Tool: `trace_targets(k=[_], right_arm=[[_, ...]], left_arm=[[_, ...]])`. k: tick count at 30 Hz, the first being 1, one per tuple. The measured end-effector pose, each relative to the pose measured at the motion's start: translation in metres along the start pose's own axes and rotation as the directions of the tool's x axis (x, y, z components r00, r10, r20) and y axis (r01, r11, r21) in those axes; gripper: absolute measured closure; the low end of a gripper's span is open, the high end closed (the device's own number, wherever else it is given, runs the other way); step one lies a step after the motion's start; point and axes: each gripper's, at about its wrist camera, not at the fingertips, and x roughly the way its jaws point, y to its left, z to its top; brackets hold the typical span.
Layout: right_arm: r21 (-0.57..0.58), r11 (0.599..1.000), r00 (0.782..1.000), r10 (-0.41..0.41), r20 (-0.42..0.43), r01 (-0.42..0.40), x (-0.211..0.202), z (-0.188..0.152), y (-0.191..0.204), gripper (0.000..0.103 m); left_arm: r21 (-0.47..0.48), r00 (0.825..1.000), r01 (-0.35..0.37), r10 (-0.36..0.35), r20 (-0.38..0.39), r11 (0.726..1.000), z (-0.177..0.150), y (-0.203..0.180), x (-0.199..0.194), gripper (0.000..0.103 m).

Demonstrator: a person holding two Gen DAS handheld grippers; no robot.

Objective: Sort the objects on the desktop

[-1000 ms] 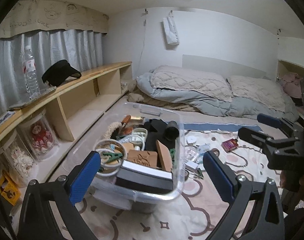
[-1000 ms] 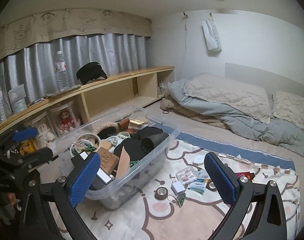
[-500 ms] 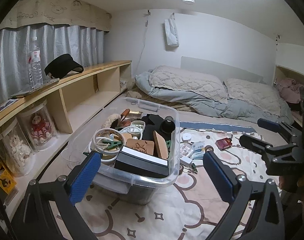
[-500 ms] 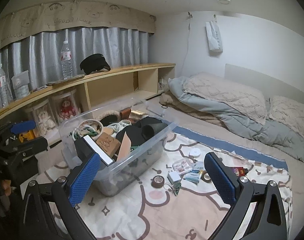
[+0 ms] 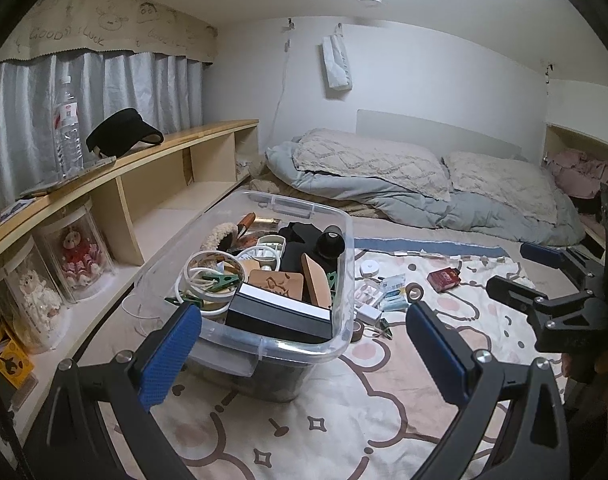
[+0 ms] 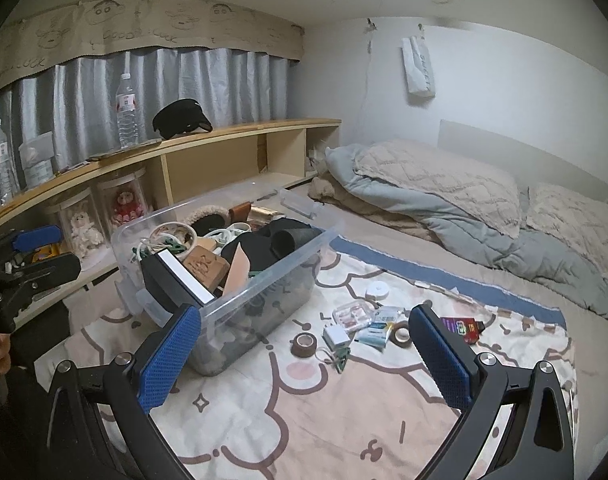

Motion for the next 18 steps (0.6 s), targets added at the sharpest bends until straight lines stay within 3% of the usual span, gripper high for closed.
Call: trace_targets(k=[18], right_arm=[[-0.008, 1.0, 1.0, 0.007, 0.015, -0.007, -0.0041, 0.0012, 0.0011, 0.0]], left_arm=[[0.015, 1.0, -0.023, 0.023, -0.012, 1.0, -0.0029, -0.0023, 0.0054, 0.0]])
